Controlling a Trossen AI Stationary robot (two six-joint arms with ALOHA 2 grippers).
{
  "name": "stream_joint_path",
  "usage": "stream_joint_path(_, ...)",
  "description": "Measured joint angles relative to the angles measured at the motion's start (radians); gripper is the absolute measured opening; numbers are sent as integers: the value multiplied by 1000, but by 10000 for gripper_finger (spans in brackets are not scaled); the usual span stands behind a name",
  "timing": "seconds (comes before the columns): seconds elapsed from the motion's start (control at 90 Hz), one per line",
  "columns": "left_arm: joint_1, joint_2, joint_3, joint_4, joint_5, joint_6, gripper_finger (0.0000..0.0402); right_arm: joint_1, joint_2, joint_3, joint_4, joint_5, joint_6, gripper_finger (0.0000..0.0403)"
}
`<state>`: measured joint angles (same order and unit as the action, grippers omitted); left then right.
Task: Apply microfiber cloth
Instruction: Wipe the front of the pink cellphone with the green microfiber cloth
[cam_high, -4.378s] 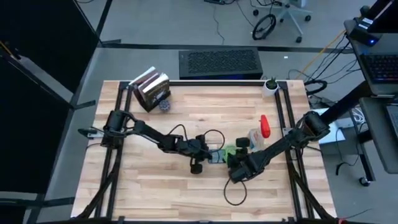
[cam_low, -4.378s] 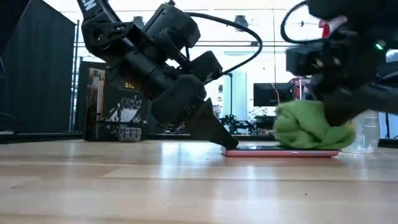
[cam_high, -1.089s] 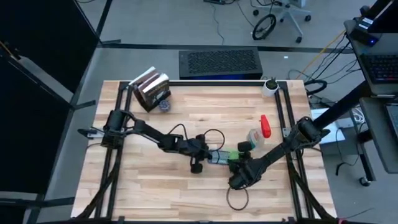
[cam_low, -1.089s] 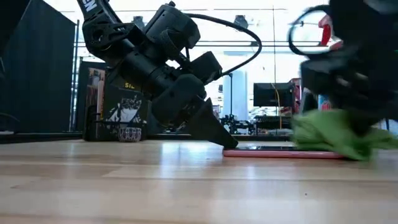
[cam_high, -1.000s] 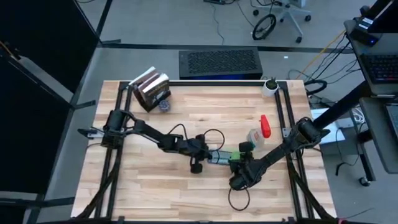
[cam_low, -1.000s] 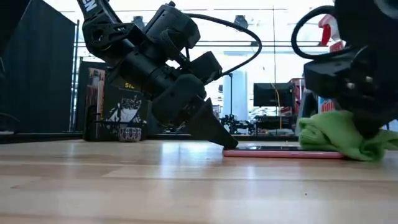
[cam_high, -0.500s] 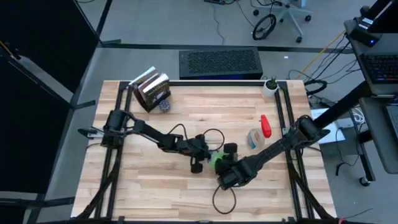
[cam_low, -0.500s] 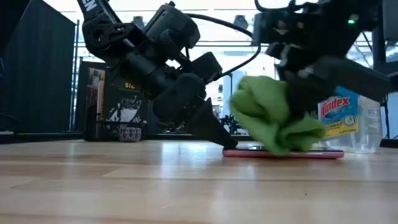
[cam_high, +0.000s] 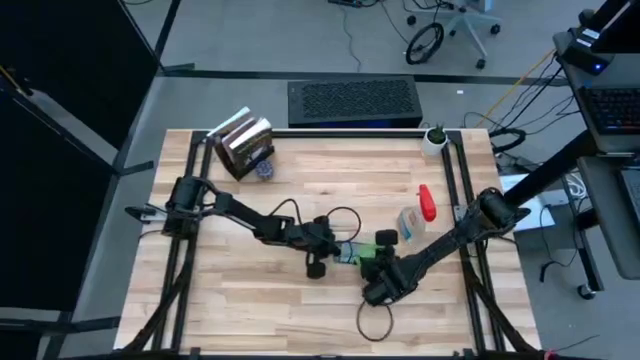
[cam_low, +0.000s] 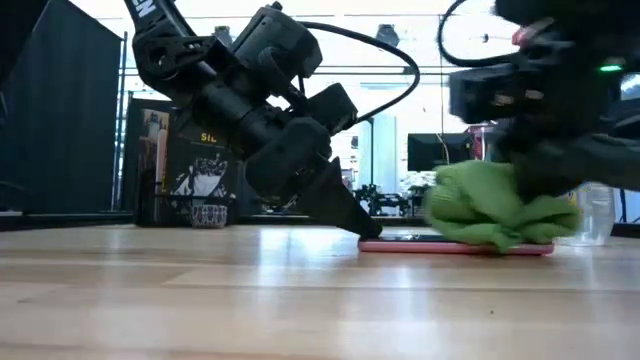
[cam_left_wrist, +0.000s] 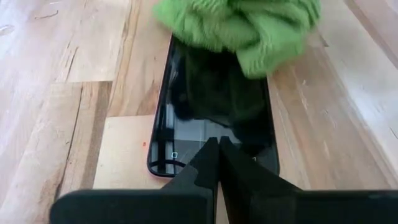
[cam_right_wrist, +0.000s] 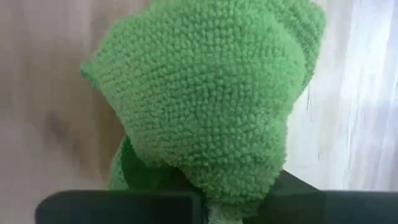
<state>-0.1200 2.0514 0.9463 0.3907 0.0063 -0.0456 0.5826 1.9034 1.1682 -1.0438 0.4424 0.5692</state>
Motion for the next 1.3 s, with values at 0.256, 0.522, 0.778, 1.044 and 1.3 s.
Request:
stream_joint_path(0.256, -10, -78, -3, -58, -12, -1, 0, 67, 4, 30, -198, -101, 136, 32)
stream_joint_path(0.522, -9, -242, 0, -102, -141, 89, 0, 126, 3, 48, -52, -85, 260, 32)
stream_joint_path(0.778, 125, -127, 1, 5, -105, 130, 0, 140, 2, -42, 227, -37, 370, 32)
stream_joint_path(1.044, 115, 17, 24, 64, 103, 80, 0, 132, 8, -61, 118, 22, 327, 32)
stream_joint_path(1.3, 2, 23, 26, 56, 157, 45, 0, 67, 13, -66, 54, 110, 171, 32)
